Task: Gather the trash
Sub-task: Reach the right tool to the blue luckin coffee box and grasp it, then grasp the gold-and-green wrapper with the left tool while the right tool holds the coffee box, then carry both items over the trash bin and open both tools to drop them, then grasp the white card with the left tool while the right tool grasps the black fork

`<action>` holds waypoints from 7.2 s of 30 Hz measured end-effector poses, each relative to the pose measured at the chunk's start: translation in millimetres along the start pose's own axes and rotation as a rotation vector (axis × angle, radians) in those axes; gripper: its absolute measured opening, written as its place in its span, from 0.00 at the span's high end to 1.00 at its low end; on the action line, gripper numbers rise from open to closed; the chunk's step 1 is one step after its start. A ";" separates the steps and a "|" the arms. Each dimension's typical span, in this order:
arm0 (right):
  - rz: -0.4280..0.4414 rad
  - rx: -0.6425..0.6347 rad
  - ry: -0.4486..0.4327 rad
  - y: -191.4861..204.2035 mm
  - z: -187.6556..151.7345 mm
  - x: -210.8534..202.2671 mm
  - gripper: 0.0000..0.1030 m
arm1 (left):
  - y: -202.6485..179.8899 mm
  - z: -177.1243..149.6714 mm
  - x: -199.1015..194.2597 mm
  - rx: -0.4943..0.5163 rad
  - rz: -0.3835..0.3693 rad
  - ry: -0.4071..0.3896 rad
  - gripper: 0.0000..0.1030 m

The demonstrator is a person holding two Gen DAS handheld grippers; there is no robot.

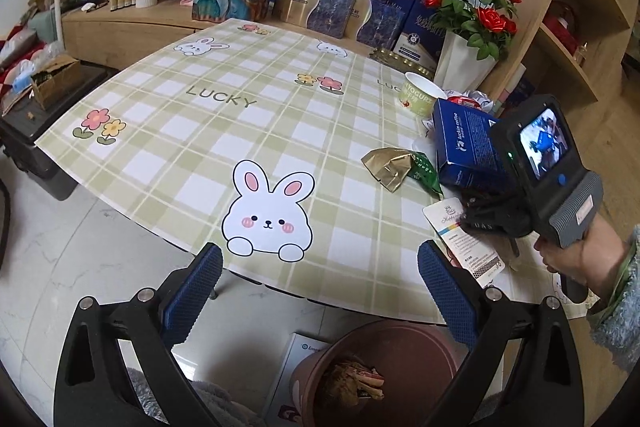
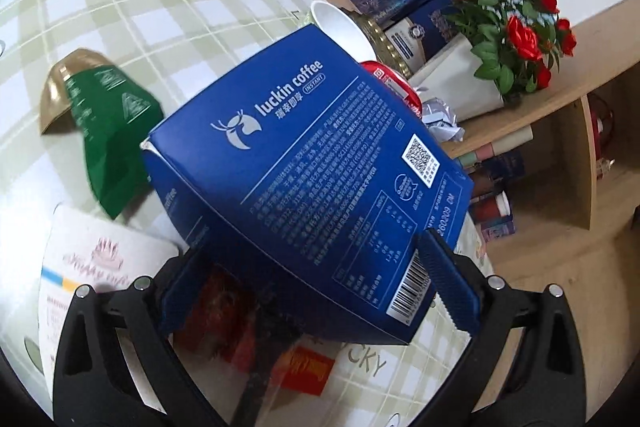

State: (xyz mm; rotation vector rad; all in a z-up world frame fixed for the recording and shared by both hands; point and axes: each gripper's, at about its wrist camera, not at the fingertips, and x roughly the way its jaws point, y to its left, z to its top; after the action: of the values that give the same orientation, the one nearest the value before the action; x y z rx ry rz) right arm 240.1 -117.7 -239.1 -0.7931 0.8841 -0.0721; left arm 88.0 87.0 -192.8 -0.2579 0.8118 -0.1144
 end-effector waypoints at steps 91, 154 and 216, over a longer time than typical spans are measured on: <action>0.514 1.193 -0.269 -162.5 -232.8 -104.0 0.81 | -104.9 76.1 102.1 0.379 -0.129 0.268 0.62; 0.798 0.936 -0.051 -13.4 -262.6 -158.2 0.81 | -38.0 -64.4 -78.0 0.149 0.122 0.007 0.06; 0.459 0.842 -0.031 -24.2 -251.1 -131.4 0.06 | -65.6 -47.1 -25.2 0.078 -0.003 0.180 0.09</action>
State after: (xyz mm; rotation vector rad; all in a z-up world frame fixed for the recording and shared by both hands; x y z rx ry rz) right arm -18.8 -235.0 -230.0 0.1975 0.8807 -0.0215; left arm 36.2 20.2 -188.4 -0.1768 0.9836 -0.1733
